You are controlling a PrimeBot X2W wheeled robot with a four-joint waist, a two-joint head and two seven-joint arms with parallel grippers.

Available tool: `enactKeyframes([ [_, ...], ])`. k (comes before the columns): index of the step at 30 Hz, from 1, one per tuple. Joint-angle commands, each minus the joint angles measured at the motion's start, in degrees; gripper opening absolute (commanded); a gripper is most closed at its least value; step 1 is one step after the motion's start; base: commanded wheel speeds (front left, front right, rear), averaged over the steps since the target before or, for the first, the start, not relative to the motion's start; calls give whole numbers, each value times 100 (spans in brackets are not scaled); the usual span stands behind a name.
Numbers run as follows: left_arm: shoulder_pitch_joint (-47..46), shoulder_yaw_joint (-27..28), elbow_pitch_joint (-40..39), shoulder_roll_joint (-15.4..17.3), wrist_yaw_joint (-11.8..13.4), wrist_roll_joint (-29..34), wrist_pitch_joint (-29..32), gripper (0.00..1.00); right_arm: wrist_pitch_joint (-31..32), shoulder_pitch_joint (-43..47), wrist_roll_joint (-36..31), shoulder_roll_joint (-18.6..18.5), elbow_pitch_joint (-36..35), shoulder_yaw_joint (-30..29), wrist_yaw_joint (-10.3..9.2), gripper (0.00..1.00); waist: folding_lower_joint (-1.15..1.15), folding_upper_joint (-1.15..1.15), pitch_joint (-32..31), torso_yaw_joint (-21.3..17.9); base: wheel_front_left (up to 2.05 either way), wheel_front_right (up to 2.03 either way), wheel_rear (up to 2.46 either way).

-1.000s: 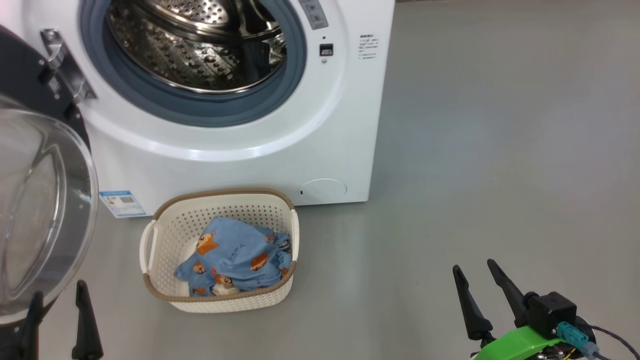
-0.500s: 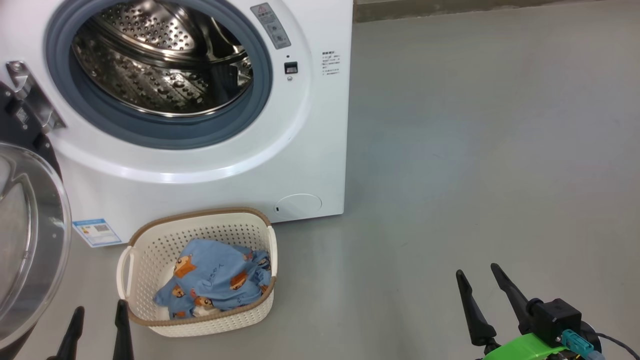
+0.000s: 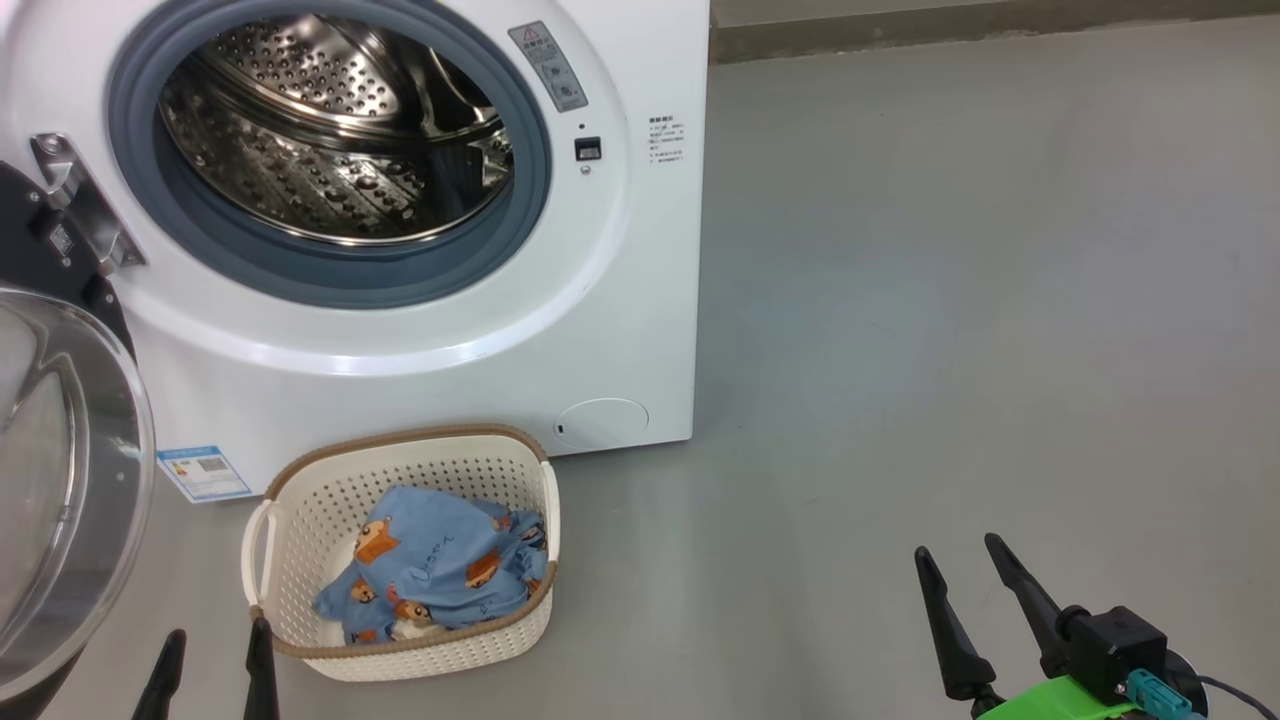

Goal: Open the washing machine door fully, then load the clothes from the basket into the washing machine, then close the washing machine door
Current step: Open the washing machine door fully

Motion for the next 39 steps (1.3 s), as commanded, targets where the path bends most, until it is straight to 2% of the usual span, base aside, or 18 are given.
enactKeyframes([
  [1, -61, 173, -161, 104, -9, -16, -32, 100, -51, -98, -123, -16, -170, 129, 17, 100, 0, 0, 2, 5, 0, 0, 0],
  [39, -181, 221, -12, 146, -9, -45, -32, 100, -51, -101, -33, -16, -165, 96, 17, 100, 0, 0, 73, 204, 0, 0, 0],
])
